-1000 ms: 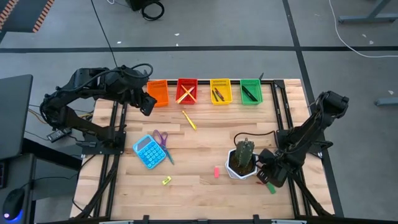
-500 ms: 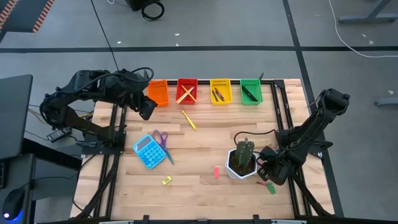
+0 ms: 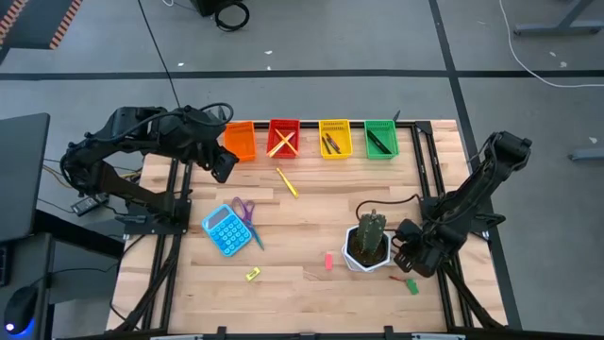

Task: Sort crayons/erasers/pens/pencils in bins
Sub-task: Put the top red crayon into the yellow bin

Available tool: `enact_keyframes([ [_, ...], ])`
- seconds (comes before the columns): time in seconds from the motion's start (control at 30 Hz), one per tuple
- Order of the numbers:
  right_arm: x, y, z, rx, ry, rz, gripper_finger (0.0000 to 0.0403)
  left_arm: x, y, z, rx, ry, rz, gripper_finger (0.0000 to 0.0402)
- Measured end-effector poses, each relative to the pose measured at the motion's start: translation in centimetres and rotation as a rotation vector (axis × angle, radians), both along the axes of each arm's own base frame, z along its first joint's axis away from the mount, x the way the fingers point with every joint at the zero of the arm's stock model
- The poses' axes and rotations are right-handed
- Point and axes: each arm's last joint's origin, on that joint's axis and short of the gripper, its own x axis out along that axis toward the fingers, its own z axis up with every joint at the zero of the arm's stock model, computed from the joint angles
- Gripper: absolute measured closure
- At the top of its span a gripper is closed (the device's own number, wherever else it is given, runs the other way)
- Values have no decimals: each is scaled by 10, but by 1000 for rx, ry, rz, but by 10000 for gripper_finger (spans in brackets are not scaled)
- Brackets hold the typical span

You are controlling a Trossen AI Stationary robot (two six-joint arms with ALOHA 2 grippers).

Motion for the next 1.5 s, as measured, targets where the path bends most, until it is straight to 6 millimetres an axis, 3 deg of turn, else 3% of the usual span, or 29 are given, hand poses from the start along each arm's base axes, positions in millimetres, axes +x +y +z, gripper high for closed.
enact_keyframes([
  [0.27,1,1,-14,70,-84,-12,246,0,0,0,-14,-5,15,331],
  [0.8,-4,-7,-25,34,-83,23,256,0,0,0,-19,-6,21,330],
  [1.33,-2,-7,-23,30,-48,58,256,0,0,0,-24,-8,26,329],
  [1.5,5,-12,-21,74,-16,-104,256,0,0,0,-24,-8,26,324],
])
